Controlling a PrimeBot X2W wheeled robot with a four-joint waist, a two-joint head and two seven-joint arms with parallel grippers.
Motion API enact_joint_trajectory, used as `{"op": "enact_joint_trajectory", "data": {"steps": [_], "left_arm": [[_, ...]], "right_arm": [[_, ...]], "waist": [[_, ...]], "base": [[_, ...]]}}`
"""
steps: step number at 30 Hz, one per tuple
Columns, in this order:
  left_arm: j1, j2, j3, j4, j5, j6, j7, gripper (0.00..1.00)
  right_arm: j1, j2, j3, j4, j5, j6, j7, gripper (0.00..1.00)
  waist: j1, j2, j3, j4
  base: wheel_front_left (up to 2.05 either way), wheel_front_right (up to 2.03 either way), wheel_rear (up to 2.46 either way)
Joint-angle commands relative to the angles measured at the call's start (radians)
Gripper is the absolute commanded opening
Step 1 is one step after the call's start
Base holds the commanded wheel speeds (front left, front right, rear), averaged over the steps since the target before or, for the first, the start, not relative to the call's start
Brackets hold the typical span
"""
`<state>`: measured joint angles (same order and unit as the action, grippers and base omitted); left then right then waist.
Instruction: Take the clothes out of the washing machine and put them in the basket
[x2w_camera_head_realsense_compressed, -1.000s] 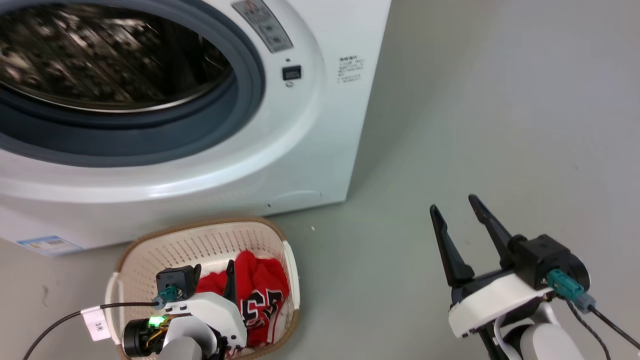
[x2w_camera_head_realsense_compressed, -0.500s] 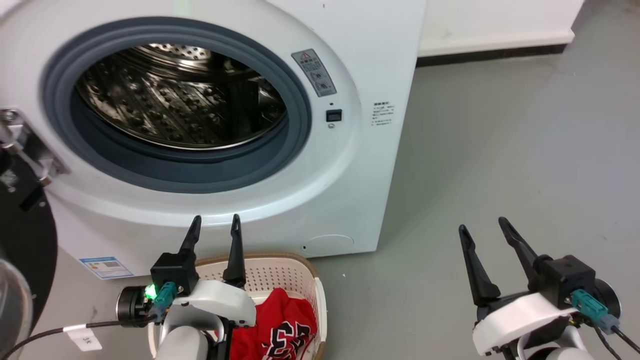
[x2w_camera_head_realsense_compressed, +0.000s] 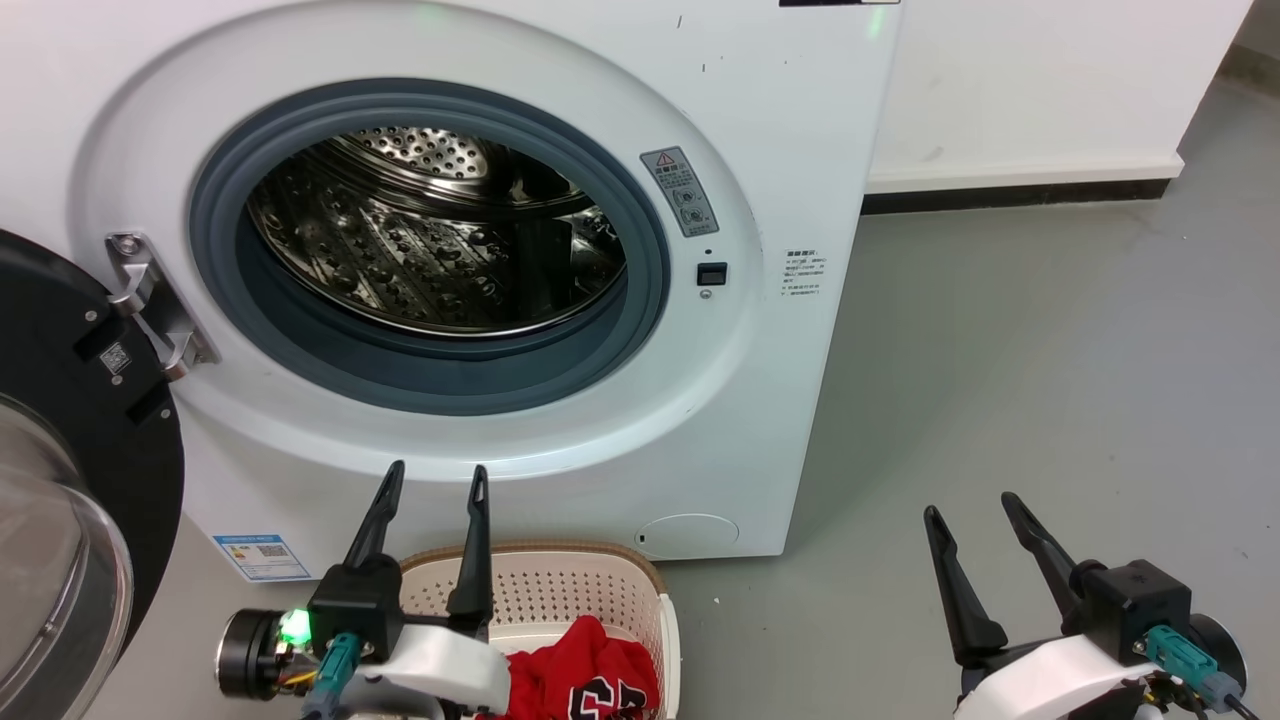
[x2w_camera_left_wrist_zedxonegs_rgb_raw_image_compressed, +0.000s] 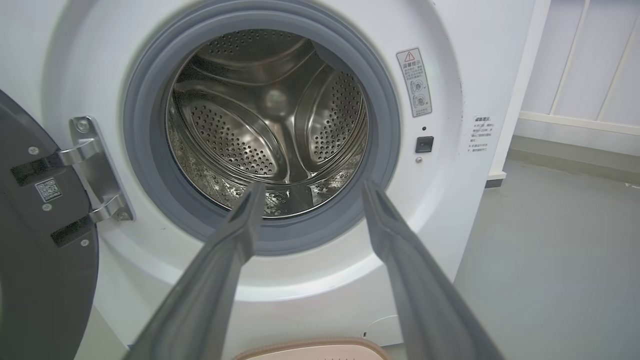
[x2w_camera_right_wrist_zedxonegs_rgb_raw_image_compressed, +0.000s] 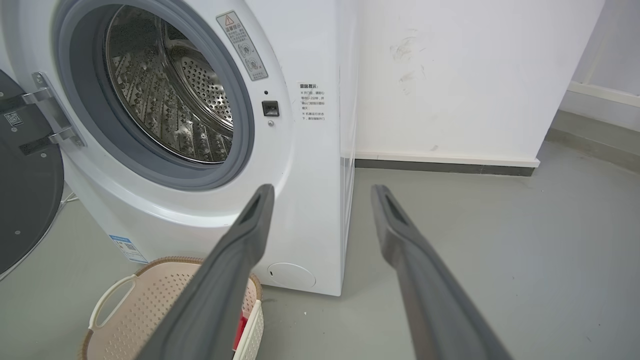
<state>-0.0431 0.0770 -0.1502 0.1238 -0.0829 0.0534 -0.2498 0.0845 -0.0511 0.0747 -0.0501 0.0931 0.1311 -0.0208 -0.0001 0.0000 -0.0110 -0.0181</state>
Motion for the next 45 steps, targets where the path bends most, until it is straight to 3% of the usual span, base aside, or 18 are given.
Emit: {"op": "enact_joint_trajectory", "data": {"steps": [1,28,29,32,45], "left_arm": [[0.016,0.004,0.001,-0.009,0.002,0.005,0.004,1.0],[0.061,0.026,0.006,-0.046,-0.041,0.027,0.047,1.0],[0.059,0.021,0.005,-0.04,-0.037,0.026,0.052,0.0],[0.063,0.016,0.006,-0.018,-0.055,0.023,0.057,0.0],[0.037,0.009,0.052,0.007,-0.316,-0.014,0.112,0.0]], "right_arm": [[0.01,0.002,0.0,-0.004,0.007,-0.001,0.001,1.0],[0.024,0.002,0.009,-0.026,0.02,-0.001,0.005,1.0],[0.02,0.0,0.008,-0.018,0.021,0.0,0.005,0.0],[0.028,0.0,0.011,-0.002,0.038,0.0,0.002,0.0],[-0.015,-0.019,-0.003,0.05,0.322,0.0,0.009,0.0]], "waist": [[0.0001,0.0,-0.004,0.004],[0.0001,0.0,-0.008,0.01],[0.0002,0.0,-0.008,0.01],[0.0002,0.0,-0.008,0.01],[0.0002,0.0,-0.006,0.011]], "base": [[0.0,0.0,0.0],[0.0,0.0,0.0],[0.0,0.0,0.0],[0.0,0.0,0.0],[0.0,0.0,0.0]]}}
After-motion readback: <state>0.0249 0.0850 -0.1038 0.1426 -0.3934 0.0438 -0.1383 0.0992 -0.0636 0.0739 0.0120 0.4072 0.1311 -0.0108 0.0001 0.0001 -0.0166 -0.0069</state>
